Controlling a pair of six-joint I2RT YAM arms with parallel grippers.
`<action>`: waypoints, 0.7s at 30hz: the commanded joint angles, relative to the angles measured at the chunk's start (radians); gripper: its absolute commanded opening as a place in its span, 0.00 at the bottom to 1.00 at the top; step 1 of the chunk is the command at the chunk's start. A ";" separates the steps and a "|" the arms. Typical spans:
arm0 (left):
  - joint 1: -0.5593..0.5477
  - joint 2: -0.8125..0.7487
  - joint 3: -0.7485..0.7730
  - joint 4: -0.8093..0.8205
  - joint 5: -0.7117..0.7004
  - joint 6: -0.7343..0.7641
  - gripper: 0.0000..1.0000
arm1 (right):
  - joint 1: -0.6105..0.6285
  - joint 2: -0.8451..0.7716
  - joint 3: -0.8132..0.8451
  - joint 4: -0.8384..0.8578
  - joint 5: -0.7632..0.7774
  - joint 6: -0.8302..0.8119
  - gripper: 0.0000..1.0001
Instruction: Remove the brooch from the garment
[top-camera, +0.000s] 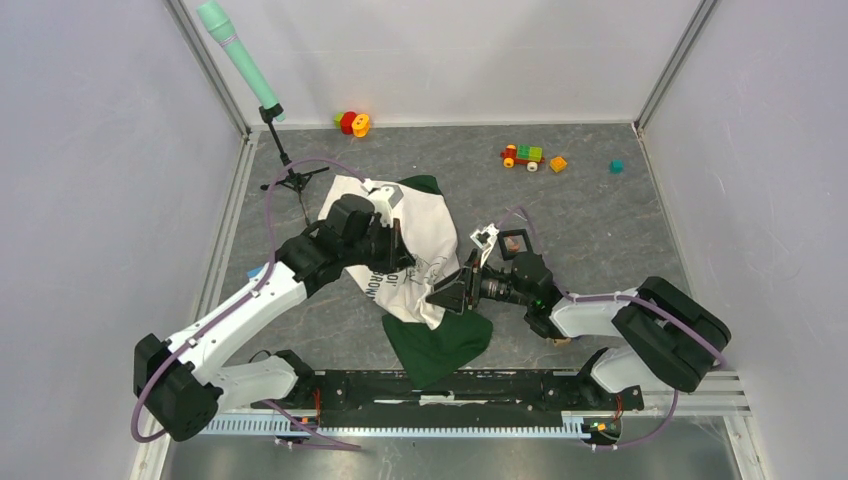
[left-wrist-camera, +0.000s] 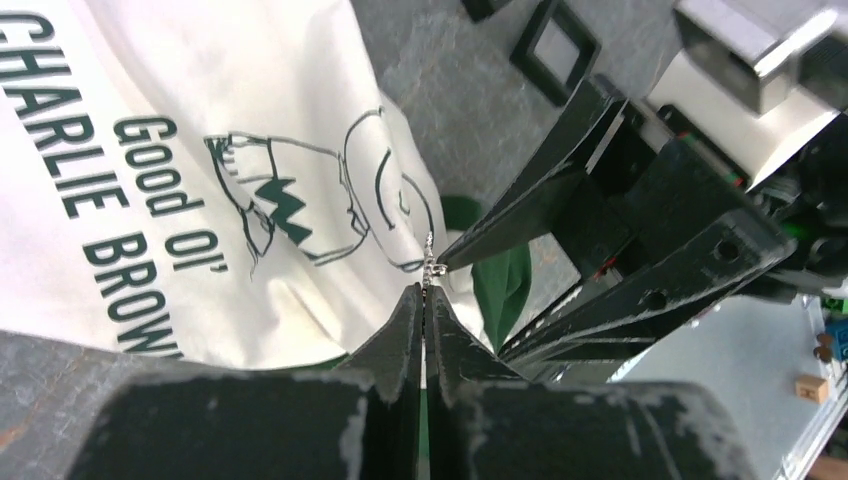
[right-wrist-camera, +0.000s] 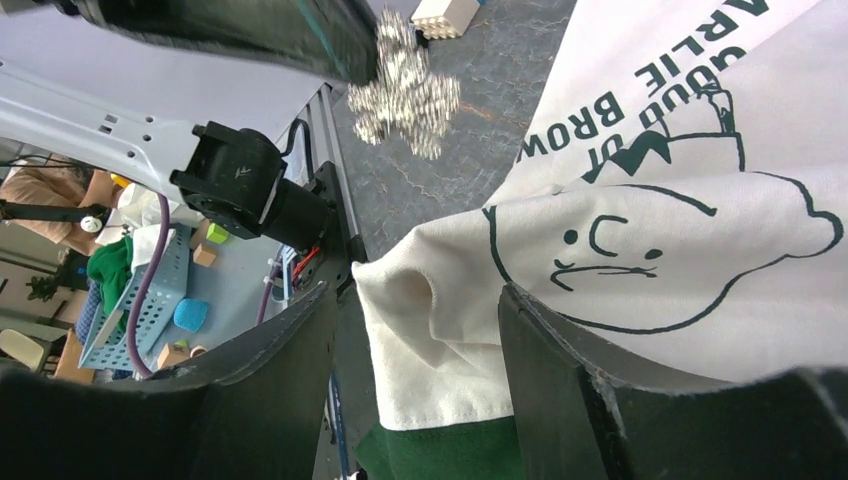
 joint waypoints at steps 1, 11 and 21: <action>0.004 -0.027 0.010 0.096 -0.029 -0.041 0.02 | -0.002 -0.062 0.004 -0.055 0.036 -0.064 0.67; 0.014 -0.087 -0.004 0.082 0.196 -0.027 0.02 | -0.013 -0.275 0.064 -0.307 0.078 -0.160 0.79; 0.015 -0.134 -0.059 0.209 0.388 -0.107 0.02 | -0.065 -0.397 0.120 -0.369 0.024 -0.075 0.74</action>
